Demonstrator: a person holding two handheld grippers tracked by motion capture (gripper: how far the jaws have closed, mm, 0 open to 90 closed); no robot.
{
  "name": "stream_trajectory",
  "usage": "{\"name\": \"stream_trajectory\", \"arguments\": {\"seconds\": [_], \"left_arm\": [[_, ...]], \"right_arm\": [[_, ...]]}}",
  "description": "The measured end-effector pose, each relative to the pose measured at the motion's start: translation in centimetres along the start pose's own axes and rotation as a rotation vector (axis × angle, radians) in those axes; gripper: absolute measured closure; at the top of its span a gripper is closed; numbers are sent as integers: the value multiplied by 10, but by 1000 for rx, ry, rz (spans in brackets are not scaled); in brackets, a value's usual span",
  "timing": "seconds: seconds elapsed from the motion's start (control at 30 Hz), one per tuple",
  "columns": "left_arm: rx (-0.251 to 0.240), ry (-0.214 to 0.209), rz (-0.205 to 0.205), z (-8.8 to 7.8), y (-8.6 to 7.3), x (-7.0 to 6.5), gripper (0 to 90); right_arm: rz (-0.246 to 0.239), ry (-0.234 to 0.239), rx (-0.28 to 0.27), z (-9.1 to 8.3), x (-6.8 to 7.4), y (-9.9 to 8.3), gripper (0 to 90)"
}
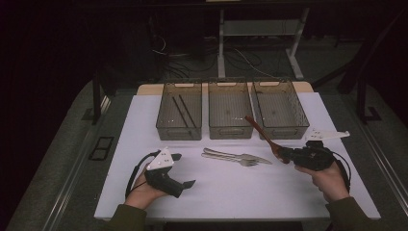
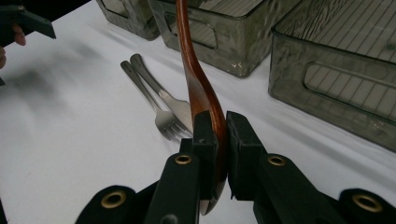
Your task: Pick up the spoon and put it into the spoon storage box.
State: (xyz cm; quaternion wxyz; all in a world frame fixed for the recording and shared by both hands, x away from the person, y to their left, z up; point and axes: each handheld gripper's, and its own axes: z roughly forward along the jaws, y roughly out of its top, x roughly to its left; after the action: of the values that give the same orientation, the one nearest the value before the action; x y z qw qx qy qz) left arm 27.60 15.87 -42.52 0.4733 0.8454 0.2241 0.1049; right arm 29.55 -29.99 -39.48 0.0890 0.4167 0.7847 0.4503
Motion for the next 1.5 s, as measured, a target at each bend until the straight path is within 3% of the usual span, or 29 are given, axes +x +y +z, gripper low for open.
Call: {"name": "stream_trajectory", "arguments": {"seconds": [1.17,1.5], "left_arm": [[-14,-8,-1,-1,1,-1,0],[-25,-10,-6,-2,1,-2,0]], "right_arm": [[19,-55,-88,52,3,63,831],[27,-90,-69,75,2,86,831]]}}
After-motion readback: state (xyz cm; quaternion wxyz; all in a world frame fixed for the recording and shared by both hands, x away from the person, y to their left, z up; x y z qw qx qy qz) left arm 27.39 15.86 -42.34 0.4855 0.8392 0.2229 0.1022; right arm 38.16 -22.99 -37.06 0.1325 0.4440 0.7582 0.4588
